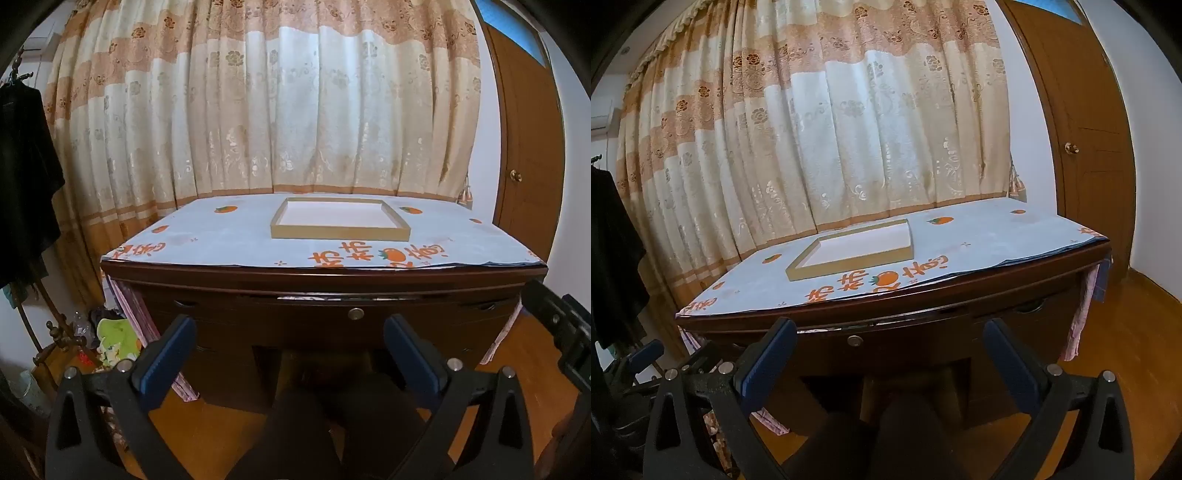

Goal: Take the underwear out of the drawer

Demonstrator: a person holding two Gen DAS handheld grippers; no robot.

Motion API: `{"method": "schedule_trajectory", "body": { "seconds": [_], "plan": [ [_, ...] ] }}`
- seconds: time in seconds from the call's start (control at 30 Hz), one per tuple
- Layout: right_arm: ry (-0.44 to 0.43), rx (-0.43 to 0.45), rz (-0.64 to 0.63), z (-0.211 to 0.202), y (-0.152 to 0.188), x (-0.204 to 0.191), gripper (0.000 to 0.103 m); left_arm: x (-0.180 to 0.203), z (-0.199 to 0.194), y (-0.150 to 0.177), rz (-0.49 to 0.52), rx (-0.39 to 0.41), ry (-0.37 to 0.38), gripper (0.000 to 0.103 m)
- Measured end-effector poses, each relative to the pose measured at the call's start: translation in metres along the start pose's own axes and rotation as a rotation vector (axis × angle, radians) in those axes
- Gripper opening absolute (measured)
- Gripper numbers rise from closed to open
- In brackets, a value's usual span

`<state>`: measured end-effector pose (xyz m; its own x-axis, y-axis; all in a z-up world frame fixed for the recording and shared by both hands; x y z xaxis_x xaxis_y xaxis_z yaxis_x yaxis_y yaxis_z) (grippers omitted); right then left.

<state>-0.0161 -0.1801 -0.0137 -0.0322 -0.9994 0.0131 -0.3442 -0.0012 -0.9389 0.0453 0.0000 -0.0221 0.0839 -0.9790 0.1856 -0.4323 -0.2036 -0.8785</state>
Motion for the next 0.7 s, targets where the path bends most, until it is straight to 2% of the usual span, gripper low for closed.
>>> {"method": "schedule_trajectory", "body": {
  "seconds": [0.7],
  "plan": [
    [-0.013,-0.007,0.006,0.004,0.007,-0.004,0.102,0.001,0.0,0.003,0.009,0.019,0.006,0.103]
  ]
}}
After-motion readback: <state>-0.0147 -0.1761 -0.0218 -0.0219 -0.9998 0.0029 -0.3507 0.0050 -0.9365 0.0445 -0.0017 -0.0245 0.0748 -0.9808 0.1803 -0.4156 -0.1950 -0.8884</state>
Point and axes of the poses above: each gripper's, at about its wrist camera, not at the fingertips, and z roughly the way its jaws point, x to its right, y to its underside, the point moved 5 cm from there along z, roughly the way its jaws point, and after that the axes turned 13 degrees about -z, right-handed, at the moved point
